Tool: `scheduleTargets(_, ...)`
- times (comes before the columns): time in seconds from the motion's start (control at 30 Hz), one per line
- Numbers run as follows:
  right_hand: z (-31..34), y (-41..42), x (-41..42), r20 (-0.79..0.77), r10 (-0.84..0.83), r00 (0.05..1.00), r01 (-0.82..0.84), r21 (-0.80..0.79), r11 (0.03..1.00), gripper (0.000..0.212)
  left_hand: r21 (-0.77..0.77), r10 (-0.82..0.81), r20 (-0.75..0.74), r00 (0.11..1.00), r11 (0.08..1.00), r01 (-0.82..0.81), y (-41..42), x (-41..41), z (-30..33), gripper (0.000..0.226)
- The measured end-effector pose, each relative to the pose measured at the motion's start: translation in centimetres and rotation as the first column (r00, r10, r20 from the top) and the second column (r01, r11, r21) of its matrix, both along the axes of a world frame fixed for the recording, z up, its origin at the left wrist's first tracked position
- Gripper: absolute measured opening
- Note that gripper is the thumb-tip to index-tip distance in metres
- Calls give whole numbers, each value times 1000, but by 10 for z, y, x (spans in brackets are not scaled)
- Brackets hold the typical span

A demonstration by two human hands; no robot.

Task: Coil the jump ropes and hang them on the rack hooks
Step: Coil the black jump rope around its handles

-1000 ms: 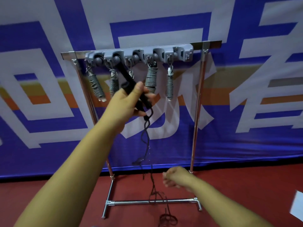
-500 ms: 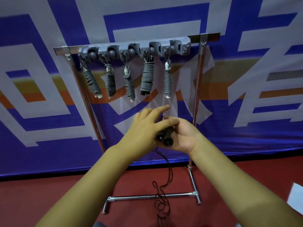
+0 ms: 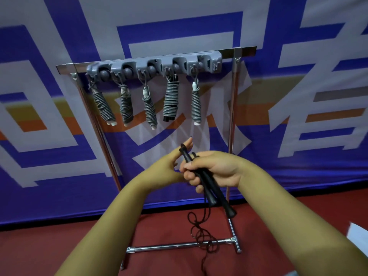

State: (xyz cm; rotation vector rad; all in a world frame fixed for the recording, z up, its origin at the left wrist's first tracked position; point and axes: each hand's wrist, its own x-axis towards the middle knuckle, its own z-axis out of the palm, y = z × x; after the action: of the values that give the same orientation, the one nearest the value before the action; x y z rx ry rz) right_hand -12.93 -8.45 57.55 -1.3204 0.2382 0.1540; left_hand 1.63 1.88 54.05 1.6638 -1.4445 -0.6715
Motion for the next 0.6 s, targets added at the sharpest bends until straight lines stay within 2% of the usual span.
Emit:
scheduleTargets(0.1, 0, 2, -1, 44, 61, 997, -59, -58, 997, 14, -107, 108, -159, 981, 986, -126, -10, -11, 2, 50)
scheduleTargets(0.17, 0, 2, -1, 86, 39, 996, -34, -62, 998, 13, -88, 174, -123, 977, 979, -185, -13, -17, 4, 24)
scheduleTargets(0.2, 0, 0, -1, 109, 18, 994, -11, -63, 998, 12, -86, 207, -111, 972, 972, -217, -14, -18, 2, 27)
scheduleTargets(0.3, -1, -7, -6, 135, -36, 990, 45, -66, 997, 11, -96, 280, -218, 935, 947, -306, -17, -14, -2, 25)
scheduleTargets(0.47, -14, -10, -17, 74, -81, 994, 84, -34, 996, 16, -199, 381, -292, 877, 873, -446, -21, 2, 21, 28)
scheduleTargets(0.6, -24, -4, -19, 88, -31, 996, 34, -28, 999, 14, -215, 393, -152, 907, 882, -419, -23, 11, 38, 33)
